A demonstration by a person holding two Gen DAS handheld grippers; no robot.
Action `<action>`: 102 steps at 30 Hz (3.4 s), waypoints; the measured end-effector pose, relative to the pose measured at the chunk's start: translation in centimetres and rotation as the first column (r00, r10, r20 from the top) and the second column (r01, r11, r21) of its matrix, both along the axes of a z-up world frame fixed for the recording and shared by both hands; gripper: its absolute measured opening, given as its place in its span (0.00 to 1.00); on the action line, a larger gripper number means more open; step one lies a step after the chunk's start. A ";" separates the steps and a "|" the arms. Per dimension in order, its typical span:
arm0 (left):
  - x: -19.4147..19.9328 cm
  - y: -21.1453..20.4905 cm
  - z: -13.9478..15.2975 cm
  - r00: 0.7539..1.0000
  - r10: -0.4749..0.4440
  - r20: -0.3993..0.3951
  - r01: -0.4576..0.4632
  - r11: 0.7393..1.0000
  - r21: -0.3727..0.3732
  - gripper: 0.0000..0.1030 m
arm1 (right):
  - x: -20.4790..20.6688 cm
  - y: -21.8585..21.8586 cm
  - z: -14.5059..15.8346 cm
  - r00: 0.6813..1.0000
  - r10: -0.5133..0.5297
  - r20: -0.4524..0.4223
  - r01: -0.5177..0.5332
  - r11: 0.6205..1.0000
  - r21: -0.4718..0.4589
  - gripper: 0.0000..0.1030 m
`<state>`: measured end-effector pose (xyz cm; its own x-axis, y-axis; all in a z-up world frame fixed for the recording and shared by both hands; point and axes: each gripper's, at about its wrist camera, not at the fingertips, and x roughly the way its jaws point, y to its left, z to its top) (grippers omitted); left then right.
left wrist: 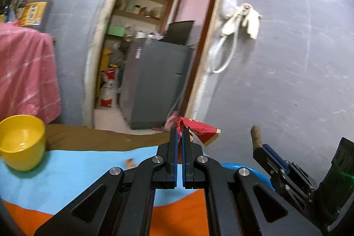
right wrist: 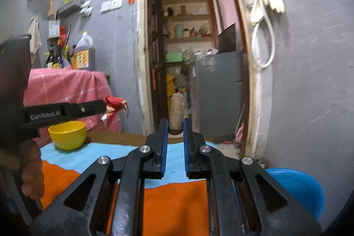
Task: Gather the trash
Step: 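Carry the red wrapper and nut shell over the bucket and open both tools, then bring both tools back over the table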
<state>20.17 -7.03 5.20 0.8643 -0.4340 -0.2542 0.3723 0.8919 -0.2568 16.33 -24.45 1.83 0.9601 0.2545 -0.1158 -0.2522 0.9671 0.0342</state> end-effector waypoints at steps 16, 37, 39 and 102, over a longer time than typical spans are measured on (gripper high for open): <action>2.1 -12.7 -1.6 0.967 -0.213 -0.142 0.219 0.975 0.026 0.01 | 0.5 -10.7 -1.8 0.936 -0.297 -0.188 0.316 0.945 0.084 0.66; 7.8 -18.2 -7.7 0.861 -0.255 -0.439 0.296 0.955 0.026 0.02 | 2.8 -15.8 -4.6 0.856 -0.342 -0.388 0.422 0.896 0.140 0.66; 8.0 -18.2 -7.9 0.854 -0.254 -0.454 0.296 0.955 0.023 0.02 | 2.7 -15.9 -4.7 0.855 -0.339 -0.392 0.420 0.896 0.143 0.67; -3.3 5.6 -3.5 0.932 0.355 0.068 -0.362 0.911 0.196 0.98 | -0.8 0.4 -0.5 0.997 -0.029 0.074 0.029 1.000 0.001 1.00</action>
